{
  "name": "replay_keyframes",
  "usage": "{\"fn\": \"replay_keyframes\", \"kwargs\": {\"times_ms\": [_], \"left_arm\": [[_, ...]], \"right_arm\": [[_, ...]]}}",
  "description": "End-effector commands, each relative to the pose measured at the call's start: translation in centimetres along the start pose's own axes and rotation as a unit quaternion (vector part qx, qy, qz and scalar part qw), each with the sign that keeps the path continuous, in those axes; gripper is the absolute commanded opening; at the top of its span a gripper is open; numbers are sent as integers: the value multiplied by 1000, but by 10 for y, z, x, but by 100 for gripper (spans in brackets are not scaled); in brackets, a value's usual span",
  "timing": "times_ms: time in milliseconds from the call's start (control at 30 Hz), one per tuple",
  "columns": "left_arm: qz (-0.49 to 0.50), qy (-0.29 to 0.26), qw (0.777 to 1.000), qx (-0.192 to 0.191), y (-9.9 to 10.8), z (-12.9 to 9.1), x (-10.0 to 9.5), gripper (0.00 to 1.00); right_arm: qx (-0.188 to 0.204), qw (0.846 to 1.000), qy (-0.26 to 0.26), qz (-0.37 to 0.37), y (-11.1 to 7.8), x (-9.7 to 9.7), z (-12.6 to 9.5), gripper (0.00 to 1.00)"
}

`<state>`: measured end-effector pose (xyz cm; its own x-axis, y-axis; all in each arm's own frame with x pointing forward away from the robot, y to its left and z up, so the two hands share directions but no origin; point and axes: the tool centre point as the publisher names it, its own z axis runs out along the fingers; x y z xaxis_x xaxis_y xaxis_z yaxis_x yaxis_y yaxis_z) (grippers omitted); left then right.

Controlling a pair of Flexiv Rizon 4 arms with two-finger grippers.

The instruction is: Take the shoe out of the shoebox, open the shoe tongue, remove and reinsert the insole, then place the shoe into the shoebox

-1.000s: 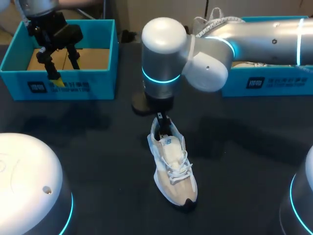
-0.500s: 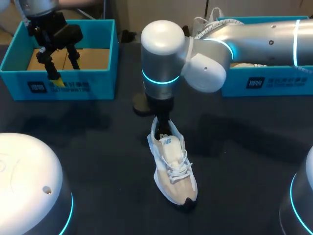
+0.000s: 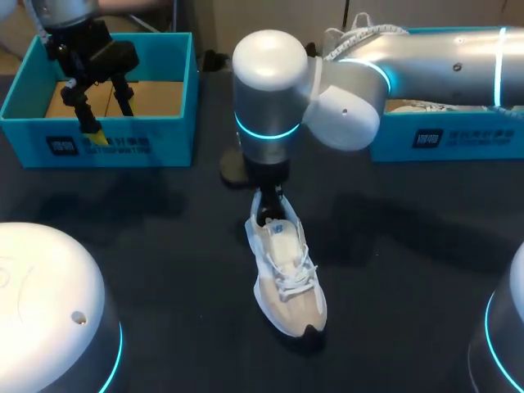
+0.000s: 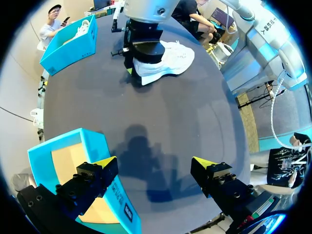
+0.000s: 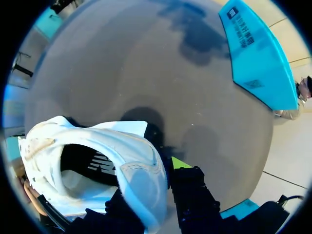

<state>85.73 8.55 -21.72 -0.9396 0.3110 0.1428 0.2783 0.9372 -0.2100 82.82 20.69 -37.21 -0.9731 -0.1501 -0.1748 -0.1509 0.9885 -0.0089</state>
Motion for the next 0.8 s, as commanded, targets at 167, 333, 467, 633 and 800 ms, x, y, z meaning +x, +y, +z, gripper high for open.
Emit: {"fn": "replay_keyframes", "kwargs": {"times_ms": [167, 333, 467, 633, 800], "left_arm": [[0, 0, 1000, -1, 0, 0, 1, 100], [0, 0, 1000, -1, 0, 0, 1, 100], [0, 0, 1000, -1, 0, 0, 1, 100], [0, 0, 1000, -1, 0, 0, 1, 100], [0, 0, 1000, -1, 0, 0, 1, 100]], "right_arm": [[16, 1000, -19, 14, -33, -7, -75, 0], [38, 999, -33, 18, -60, -27, -118, 0], [45, 998, -41, 20, -82, -49, -147, 0], [39, 998, -48, 18, -112, -89, -182, 0], [27, 998, -53, 31, -126, -103, -194, 0]]}}
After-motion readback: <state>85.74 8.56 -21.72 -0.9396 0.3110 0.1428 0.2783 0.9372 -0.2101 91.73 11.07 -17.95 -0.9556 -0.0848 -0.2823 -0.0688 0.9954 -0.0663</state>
